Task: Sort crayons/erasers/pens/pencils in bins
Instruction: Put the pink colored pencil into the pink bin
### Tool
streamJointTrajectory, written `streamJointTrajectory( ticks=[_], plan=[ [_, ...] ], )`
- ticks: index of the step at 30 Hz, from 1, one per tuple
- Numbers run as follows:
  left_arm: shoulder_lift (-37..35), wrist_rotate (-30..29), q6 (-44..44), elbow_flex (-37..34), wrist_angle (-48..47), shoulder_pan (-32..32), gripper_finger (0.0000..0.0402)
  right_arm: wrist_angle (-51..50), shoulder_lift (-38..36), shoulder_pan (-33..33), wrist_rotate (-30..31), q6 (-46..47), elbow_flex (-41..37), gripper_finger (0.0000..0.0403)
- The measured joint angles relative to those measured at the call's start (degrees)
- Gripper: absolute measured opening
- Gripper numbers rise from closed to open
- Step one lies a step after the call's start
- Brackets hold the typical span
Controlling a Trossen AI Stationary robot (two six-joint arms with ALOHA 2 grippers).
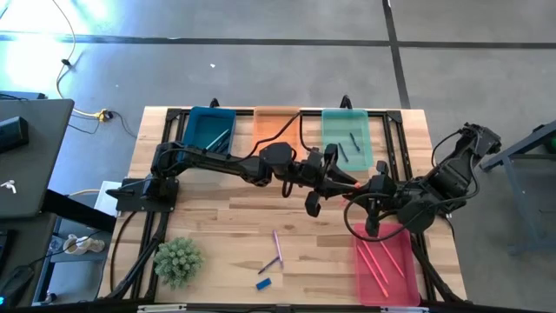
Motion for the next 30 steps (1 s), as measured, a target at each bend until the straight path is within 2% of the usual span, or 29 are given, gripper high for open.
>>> streamJointTrajectory(
  ticks=[14, 19, 25, 30],
  plan=[
    [0.00, -0.20, 0.87, 0.00, -2.62, 0.14, 0.0138, -0.02, 0.00, 0.06, -1.49, 1.37, 0.00, 0.0011],
    [0.02, 0.66, 4.64, 0.00, -3.78, 0.39, 0.0142, -0.41, -0.68, 0.04, -1.61, 2.57, 0.00, 0.0011],
    [0.03, 0.89, 5.16, 0.00, -8.85, 0.37, 0.0138, -8.13, -0.87, 0.22, -1.71, 7.25, 3.15, 0.0011],
    [0.07, 0.94, 7.82, 0.00, -12.78, 0.44, 0.0138, -12.21, -0.91, 0.21, -3.13, 7.40, 5.69, 0.0011]
  ],
)
